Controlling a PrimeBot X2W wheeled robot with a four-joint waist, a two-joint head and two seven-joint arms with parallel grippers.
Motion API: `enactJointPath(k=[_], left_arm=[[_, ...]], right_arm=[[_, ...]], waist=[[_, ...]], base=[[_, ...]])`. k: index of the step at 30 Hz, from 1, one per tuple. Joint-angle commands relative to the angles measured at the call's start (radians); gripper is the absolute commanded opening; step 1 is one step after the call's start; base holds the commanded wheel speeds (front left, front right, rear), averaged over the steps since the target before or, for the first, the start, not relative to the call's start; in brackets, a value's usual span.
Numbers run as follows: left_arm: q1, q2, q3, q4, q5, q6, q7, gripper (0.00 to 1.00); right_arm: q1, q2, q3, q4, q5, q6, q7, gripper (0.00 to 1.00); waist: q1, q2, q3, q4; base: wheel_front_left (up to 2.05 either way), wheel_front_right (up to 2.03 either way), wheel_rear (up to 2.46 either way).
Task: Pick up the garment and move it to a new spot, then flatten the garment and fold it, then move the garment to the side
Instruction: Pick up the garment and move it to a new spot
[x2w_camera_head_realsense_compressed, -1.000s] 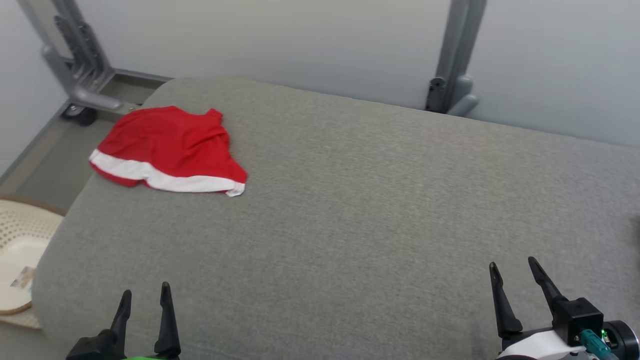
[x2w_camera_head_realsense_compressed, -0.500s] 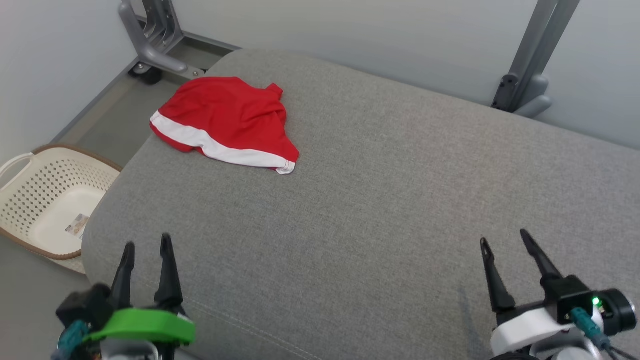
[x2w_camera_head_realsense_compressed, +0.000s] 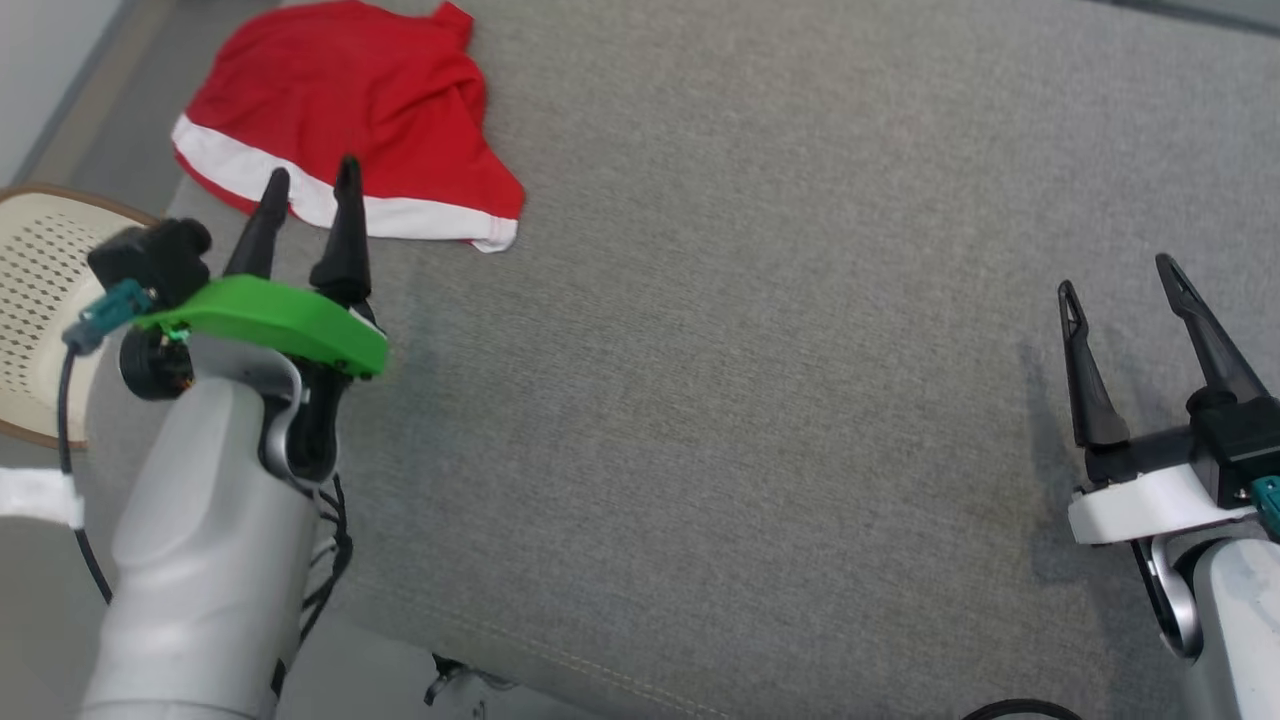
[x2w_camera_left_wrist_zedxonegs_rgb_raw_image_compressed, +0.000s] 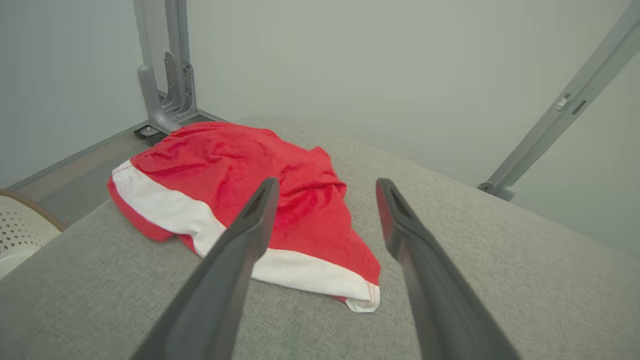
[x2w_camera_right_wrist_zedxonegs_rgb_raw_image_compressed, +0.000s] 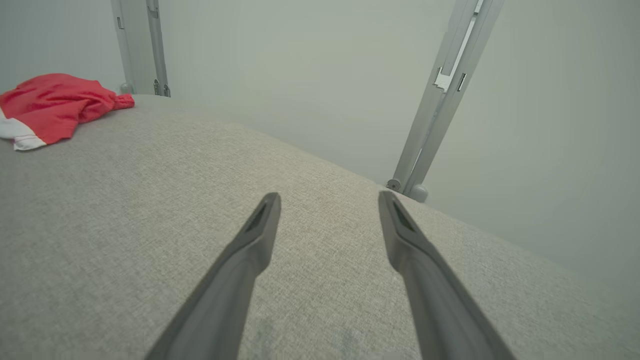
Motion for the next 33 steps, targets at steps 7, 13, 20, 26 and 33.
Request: enactJointPath(k=[7, 13, 20, 26, 33], left_arm=[[-0.171, 0.054, -0.032, 0.25, -0.121, -0.002, 0.038, 1.0], [-0.206, 0.043, -0.042, 0.415, -0.189, -0.002, 0.037, 1.0], [-0.174, -0.007, -0.109, 0.48, -0.214, -0.005, 0.056, 0.0], [-0.142, 0.052, -0.119, 0.393, -0.232, -0.005, -0.025, 0.0], [0.007, 0.099, -0.163, 0.037, -0.125, -0.002, -0.048, 0.0]], right_arm=[[-0.026, -0.04, 0.044, -0.048, -0.01, -0.002, -0.003, 1.0], [0.016, -0.057, 0.02, -0.088, 0.005, -0.002, -0.002, 1.0], [0.06, -0.032, -0.003, -0.088, 0.016, -0.002, 0.005, 1.0], [0.051, 0.003, 0.022, -0.041, 0.03, -0.001, 0.001, 1.0], [0.078, 0.094, 0.069, 0.048, 0.063, -0.001, -0.002, 1.0]], waist=[[0.0, 0.0117, 0.305, -0.226], [0.0, 0.0117, 0.308, -0.265], [0.0, 0.0117, 0.263, -0.259], [0.0, 0.0117, 0.18, -0.255], [0.0, 0.0117, -0.025, -0.297]], base=[[0.0, 0.0, 0.0], [0.0, 0.0, 0.0], [0.0, 0.0, 0.0], [0.0, 0.0, 0.0], [0.0, 0.0, 0.0]])
